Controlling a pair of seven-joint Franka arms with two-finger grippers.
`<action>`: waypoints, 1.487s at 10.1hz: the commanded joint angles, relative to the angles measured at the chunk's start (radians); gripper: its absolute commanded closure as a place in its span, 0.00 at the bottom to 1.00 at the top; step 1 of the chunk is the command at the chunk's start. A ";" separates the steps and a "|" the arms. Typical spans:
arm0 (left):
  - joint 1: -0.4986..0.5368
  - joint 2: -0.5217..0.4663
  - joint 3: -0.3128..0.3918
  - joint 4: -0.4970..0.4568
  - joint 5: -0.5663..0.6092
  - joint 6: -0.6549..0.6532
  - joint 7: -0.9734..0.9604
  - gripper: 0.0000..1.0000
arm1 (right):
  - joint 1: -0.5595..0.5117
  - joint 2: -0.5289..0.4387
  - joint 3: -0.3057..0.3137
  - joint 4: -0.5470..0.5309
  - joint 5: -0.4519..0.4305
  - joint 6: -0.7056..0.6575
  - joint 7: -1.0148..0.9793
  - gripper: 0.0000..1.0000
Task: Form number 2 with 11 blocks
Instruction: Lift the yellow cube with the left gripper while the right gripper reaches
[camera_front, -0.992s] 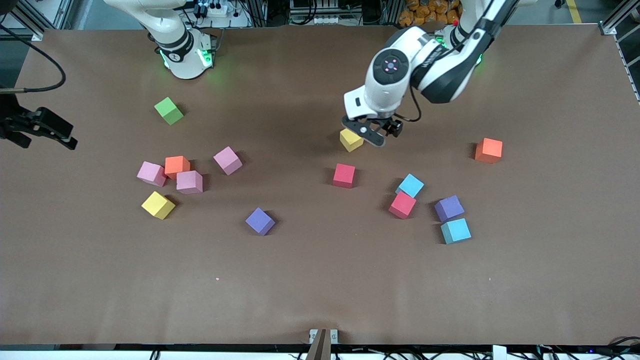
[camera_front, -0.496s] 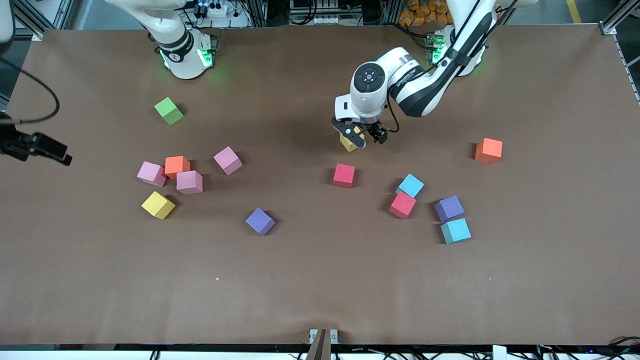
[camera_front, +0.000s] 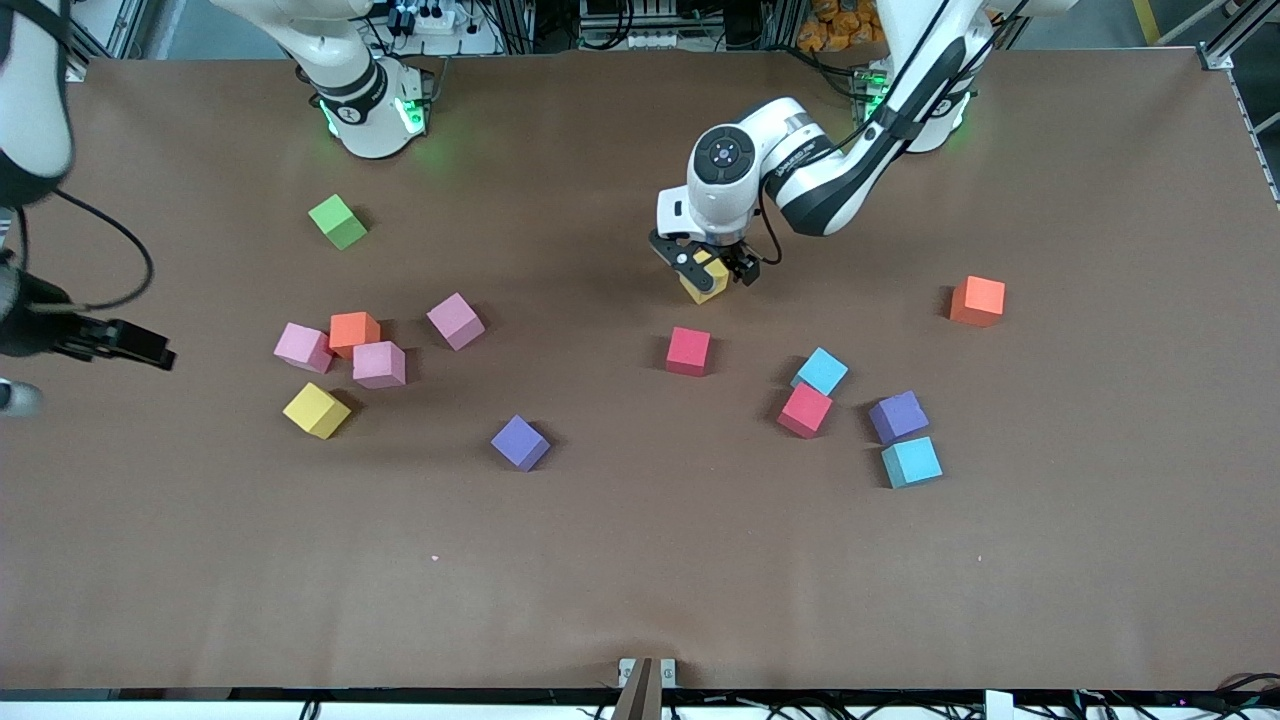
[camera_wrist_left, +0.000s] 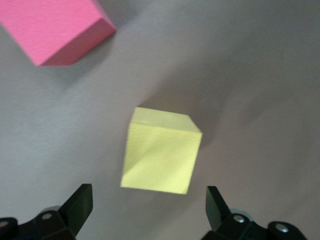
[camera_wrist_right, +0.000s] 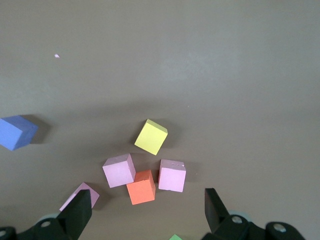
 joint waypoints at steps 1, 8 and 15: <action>-0.016 0.062 -0.001 0.036 0.043 0.021 -0.031 0.00 | -0.007 0.095 0.002 0.023 0.007 0.005 0.005 0.00; -0.016 0.120 0.005 0.065 0.109 0.022 -0.018 0.00 | 0.024 0.288 0.005 0.020 0.007 0.026 0.002 0.00; -0.019 0.107 0.032 0.060 0.104 0.016 -0.077 0.97 | 0.096 0.348 0.005 0.017 0.002 0.062 0.016 0.00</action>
